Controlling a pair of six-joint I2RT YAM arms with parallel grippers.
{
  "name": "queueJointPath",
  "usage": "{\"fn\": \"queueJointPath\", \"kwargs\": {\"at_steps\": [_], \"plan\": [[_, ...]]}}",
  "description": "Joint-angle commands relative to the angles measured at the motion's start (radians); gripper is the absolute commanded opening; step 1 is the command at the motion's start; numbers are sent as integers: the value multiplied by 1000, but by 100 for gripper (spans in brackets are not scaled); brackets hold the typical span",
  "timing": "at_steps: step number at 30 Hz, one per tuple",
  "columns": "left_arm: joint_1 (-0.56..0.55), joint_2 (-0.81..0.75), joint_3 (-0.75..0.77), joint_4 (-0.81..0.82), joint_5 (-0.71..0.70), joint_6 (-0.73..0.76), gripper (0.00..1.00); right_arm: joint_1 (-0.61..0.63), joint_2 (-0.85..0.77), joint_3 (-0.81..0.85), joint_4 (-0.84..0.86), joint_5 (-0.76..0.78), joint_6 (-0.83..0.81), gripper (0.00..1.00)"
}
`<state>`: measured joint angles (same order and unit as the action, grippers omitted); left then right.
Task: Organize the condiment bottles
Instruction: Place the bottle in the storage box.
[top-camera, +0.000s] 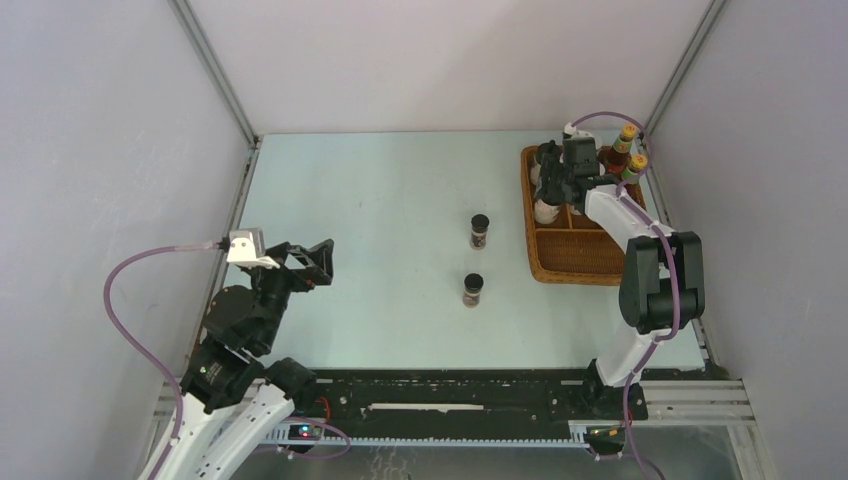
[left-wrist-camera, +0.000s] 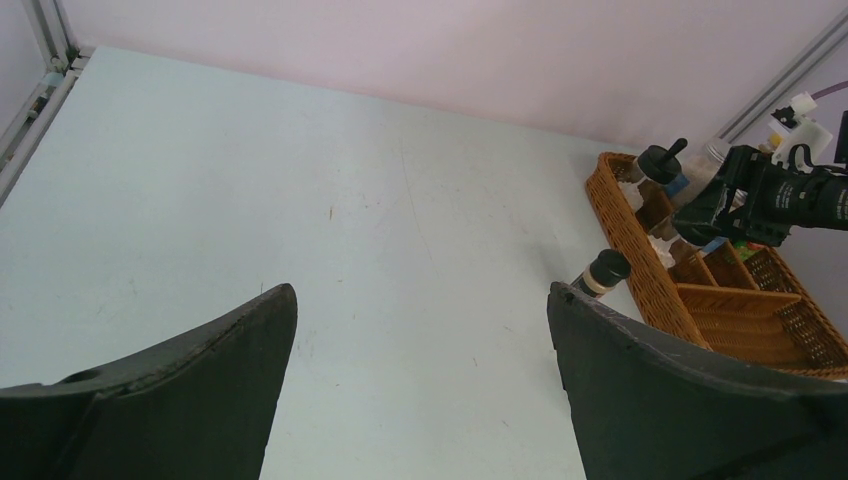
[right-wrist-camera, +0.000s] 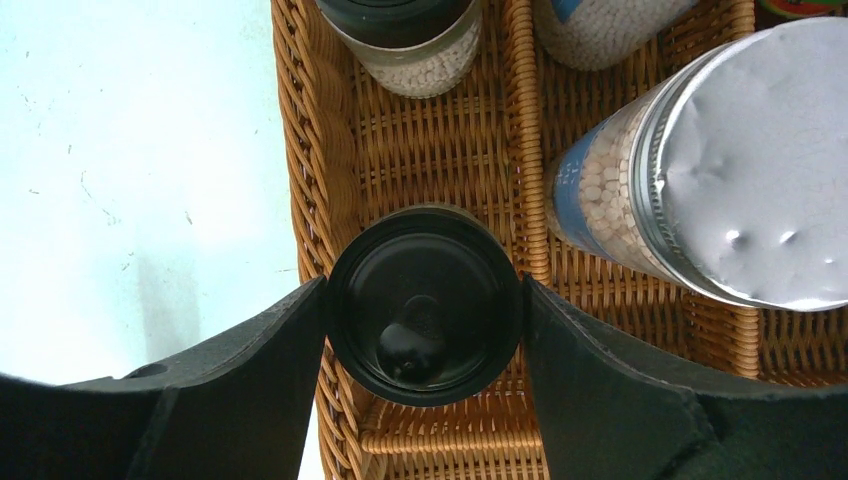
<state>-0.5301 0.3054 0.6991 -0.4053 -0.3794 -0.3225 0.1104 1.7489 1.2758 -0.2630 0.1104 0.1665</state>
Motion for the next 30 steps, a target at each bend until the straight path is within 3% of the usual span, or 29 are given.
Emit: {"fn": "queueJointPath", "kwargs": {"at_steps": [1,30], "plan": [[-4,-7,-21,26,11,-3,100,-8,-10,14,48,13,7,77],[-4,-10,-3,24,19,-2,100,12,-104,68,-13,44,-10,80]]}}
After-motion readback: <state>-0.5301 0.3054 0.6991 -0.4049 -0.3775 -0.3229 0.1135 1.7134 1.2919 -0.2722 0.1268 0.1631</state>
